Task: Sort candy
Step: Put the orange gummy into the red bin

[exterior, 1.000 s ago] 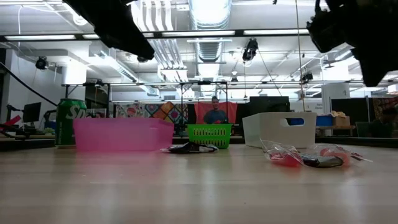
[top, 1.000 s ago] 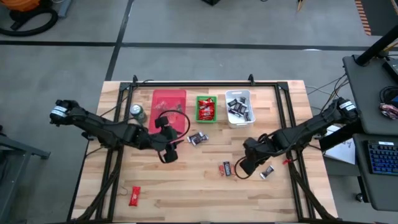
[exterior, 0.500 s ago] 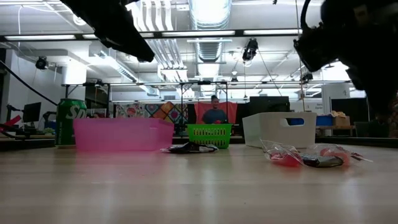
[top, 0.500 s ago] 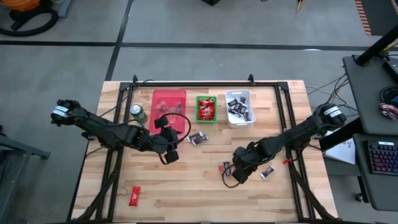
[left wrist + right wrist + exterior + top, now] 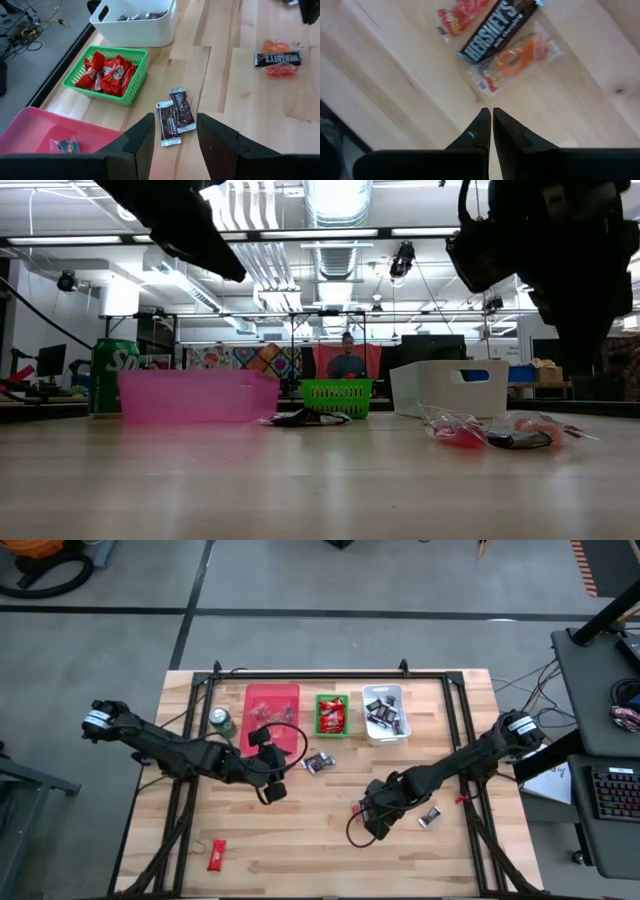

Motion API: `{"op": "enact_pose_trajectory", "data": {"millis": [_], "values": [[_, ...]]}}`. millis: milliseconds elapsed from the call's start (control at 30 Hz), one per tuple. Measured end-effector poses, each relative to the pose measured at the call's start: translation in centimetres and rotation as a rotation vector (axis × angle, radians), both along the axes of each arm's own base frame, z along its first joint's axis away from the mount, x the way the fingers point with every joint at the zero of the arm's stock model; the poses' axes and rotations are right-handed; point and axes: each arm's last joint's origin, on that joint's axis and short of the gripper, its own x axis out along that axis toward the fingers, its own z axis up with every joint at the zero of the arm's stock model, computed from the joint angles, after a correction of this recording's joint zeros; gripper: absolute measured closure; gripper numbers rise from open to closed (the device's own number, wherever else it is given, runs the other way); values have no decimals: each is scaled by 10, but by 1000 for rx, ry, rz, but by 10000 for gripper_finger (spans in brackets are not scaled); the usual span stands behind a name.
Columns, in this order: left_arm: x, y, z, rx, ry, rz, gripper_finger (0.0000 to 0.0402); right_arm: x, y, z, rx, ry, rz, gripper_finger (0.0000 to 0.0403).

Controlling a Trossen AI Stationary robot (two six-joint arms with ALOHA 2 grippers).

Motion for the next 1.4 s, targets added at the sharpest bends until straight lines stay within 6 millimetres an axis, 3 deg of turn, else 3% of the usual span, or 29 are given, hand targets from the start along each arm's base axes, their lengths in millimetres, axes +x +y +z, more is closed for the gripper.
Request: {"op": "enact_pose_trajectory", "data": {"millis": [333, 1033, 1167, 1400], "values": [[0, 0, -1, 10, 5, -7, 271, 6, 2, 17, -45, -58, 129, 390], [0, 0, 0, 0, -8, 10, 271, 14, -5, 20, -37, -93, 61, 386], [0, 0, 0, -1, -8, 12, 271, 15, -3, 18, -27, -92, 61, 358], [0, 0, 0, -1, -9, 12, 271, 17, -8, 12, -86, -57, -32, 271]]}}
